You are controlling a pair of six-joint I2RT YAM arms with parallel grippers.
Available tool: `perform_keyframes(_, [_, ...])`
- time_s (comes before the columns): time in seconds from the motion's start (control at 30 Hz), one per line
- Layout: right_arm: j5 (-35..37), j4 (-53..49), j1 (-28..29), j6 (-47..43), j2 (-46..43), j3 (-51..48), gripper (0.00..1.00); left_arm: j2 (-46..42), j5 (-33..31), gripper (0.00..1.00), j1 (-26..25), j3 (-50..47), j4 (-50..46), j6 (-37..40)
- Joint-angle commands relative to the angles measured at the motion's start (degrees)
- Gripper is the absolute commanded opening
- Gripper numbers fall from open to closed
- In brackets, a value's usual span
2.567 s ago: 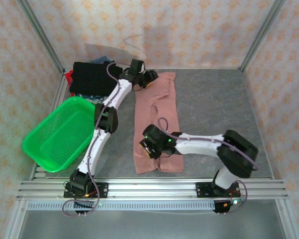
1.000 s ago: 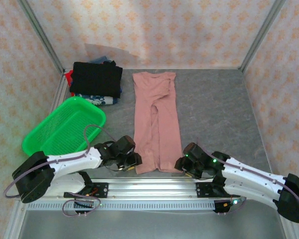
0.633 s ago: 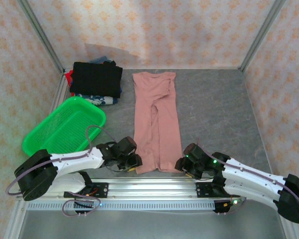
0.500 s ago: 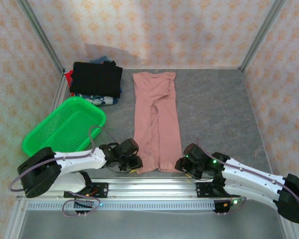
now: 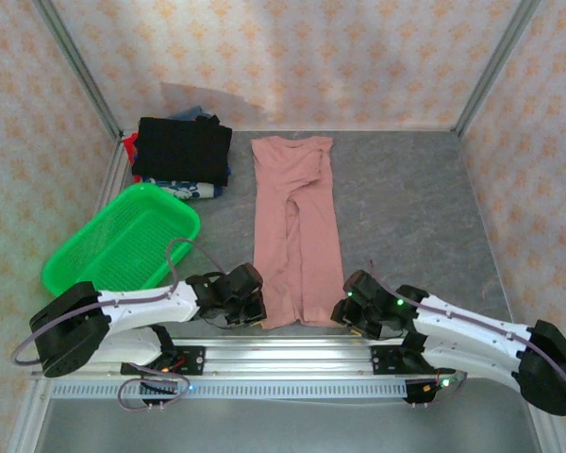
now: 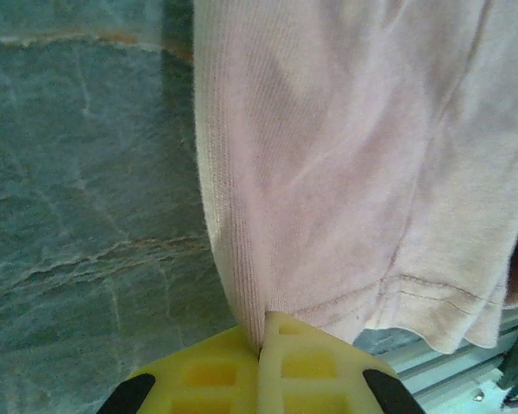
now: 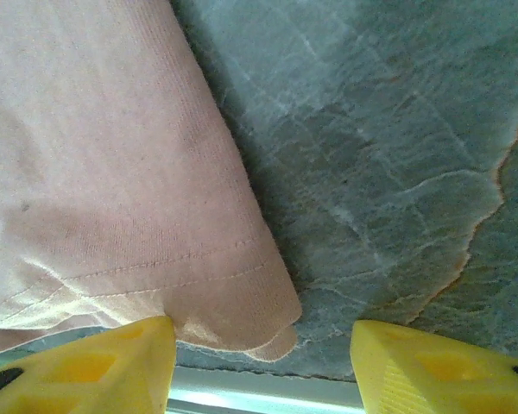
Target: Fold and stack the t-shirts
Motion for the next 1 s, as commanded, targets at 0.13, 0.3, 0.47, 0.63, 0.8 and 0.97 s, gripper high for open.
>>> perform_keyframes(0.13, [2.12,10.71,-0.27,-1.05,7.7,2.64,0.52,-3.42,-2.04,0.03,-0.35,-1.51,-3.03,0.19])
perform_keyframes(0.3, [1.87,10.64,-0.26,-2.13,11.0,5.13,0.38,-5.05,-2.6,0.03,-0.35,-2.28,-3.58,0.02])
perform_keyframes(0.47, [2.47,9.45,-0.35,-2.58,11.43,6.46,0.22,-5.55,-2.68,0.03,-0.28,-2.5,-4.3,0.57])
perform_keyframes(0.63, [2.37,7.62,-0.35,-3.56,11.42,8.21,0.12,-6.47,-2.74,0.03,-0.32,-2.43,-5.18,0.94])
perform_keyframes(0.8, [0.5,6.7,-0.35,-3.52,10.76,9.02,0.06,-7.46,-3.03,0.02,-0.37,-1.83,-7.39,1.47])
perform_keyframes(0.97, [-0.09,4.25,-0.37,-3.21,8.12,9.85,0.0,-9.99,-3.68,0.02,-0.37,-1.01,-10.52,1.46])
